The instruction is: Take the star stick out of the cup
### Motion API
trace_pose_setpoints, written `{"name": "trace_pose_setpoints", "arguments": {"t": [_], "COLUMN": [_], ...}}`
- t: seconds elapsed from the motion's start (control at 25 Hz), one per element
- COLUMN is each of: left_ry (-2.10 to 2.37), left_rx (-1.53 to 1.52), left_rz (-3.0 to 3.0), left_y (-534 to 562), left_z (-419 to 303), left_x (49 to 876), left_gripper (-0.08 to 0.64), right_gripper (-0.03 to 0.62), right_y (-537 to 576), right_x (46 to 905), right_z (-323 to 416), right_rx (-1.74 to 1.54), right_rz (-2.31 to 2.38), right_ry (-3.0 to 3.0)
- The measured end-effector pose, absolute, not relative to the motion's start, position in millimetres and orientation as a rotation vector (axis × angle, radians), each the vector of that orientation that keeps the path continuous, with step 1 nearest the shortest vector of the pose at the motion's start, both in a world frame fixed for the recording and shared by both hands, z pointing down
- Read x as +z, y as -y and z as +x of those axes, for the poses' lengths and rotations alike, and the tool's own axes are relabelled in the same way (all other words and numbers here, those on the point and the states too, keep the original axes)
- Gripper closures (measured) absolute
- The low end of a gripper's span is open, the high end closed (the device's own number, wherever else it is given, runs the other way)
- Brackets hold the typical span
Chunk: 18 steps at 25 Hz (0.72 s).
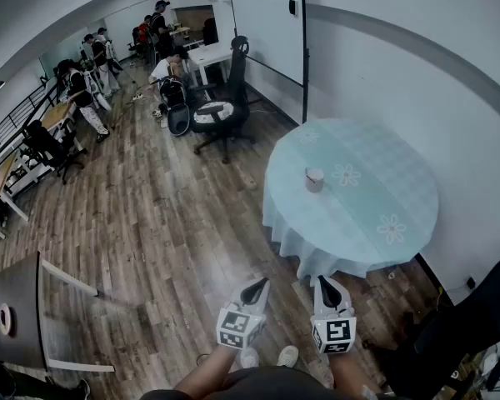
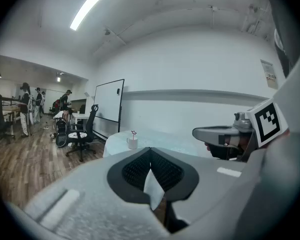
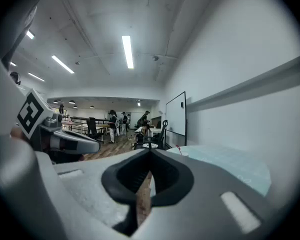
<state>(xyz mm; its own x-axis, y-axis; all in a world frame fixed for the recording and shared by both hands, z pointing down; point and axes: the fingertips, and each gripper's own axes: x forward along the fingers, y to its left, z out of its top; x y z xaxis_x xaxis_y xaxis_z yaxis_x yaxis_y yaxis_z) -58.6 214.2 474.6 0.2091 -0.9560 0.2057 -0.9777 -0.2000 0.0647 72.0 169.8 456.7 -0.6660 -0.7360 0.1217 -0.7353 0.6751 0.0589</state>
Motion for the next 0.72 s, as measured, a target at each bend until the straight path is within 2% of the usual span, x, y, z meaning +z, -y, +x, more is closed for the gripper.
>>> {"name": "trace_pose_setpoints", "arguments": {"t": [0.72], "left_ry": [1.886], "left_rx": [0.14], "left_rz": [2.336], "left_y": [-231], "left_z": [-95], "left_x": [451], "left_gripper": [0.555], "right_gripper": [0.589], "right_y": [-185], "right_x": [436], "right_z": [30], "right_rx": [-0.017], "right_rz": [1.228], "right_ry": [2.8]}}
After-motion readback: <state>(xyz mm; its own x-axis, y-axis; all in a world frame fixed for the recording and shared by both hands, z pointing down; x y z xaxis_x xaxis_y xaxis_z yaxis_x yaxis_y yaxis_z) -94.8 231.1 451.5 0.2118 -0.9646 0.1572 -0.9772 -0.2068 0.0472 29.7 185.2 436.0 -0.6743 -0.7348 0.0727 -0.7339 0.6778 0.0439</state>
